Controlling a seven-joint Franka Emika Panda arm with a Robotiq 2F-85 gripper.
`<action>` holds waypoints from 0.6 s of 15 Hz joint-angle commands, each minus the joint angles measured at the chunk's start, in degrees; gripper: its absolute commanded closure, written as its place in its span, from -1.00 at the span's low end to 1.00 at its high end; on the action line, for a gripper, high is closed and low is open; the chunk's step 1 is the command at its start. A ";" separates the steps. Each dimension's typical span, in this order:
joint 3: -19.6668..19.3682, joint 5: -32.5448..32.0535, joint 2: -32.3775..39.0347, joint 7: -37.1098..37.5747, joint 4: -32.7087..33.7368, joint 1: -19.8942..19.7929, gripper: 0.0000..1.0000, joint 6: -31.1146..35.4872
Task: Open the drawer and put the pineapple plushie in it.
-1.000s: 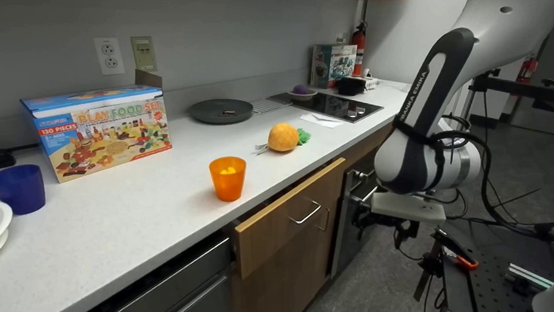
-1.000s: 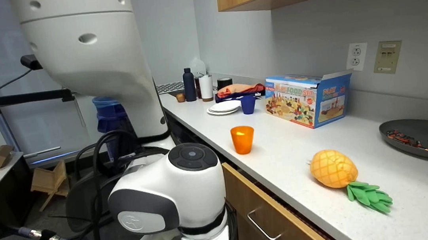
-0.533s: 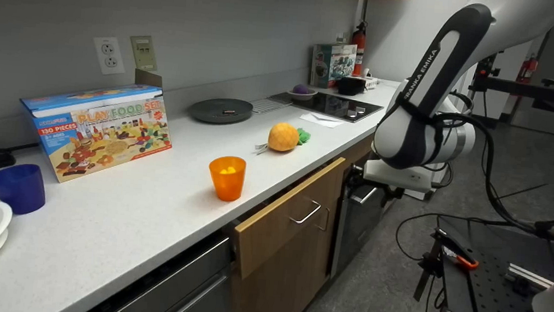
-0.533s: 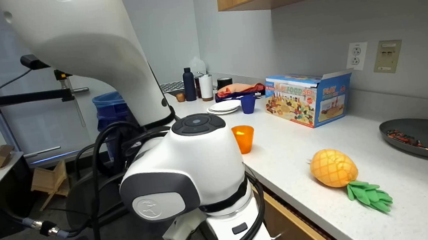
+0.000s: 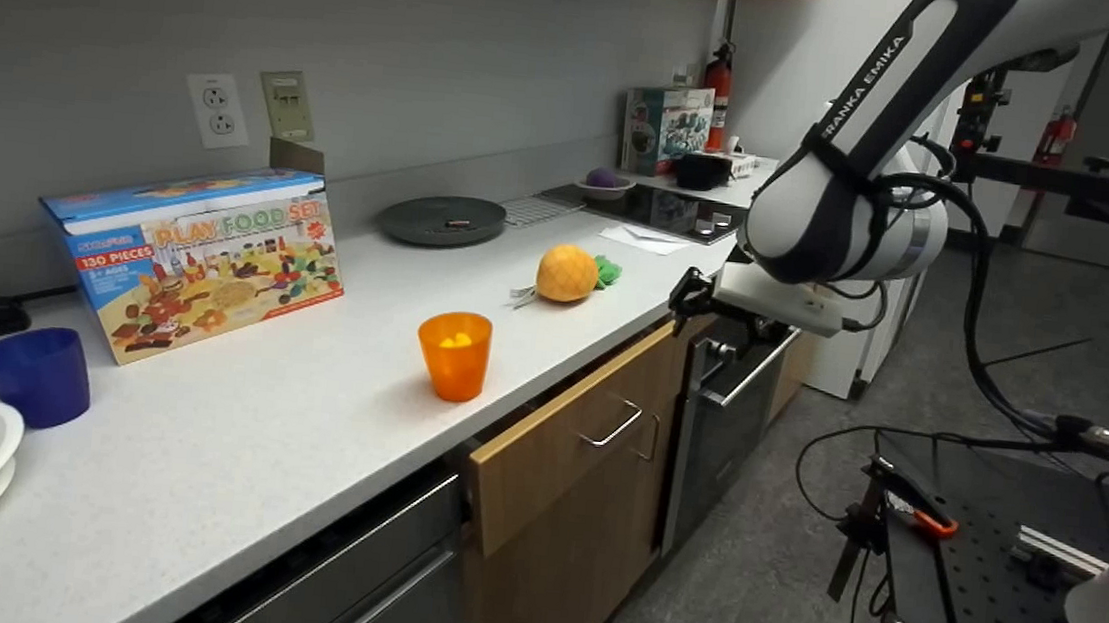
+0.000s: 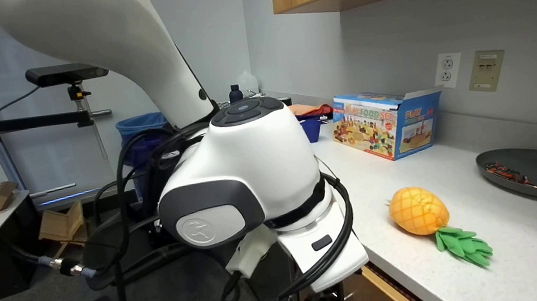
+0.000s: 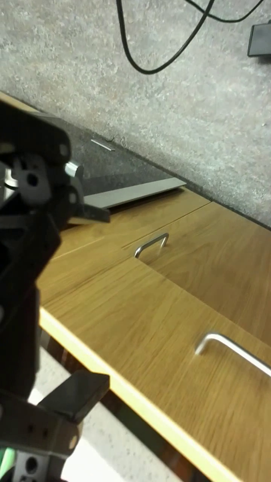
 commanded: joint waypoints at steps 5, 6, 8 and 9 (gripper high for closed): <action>2.18 0.84 1.35 0.15 8.12 -0.25 -1.00 -2.86; 5.29 0.32 1.52 0.75 8.81 -3.12 -1.00 -3.71; 6.85 0.64 1.41 0.93 9.61 -3.90 -1.00 -5.68; 7.58 0.86 1.33 1.00 9.77 -4.36 -1.00 -6.60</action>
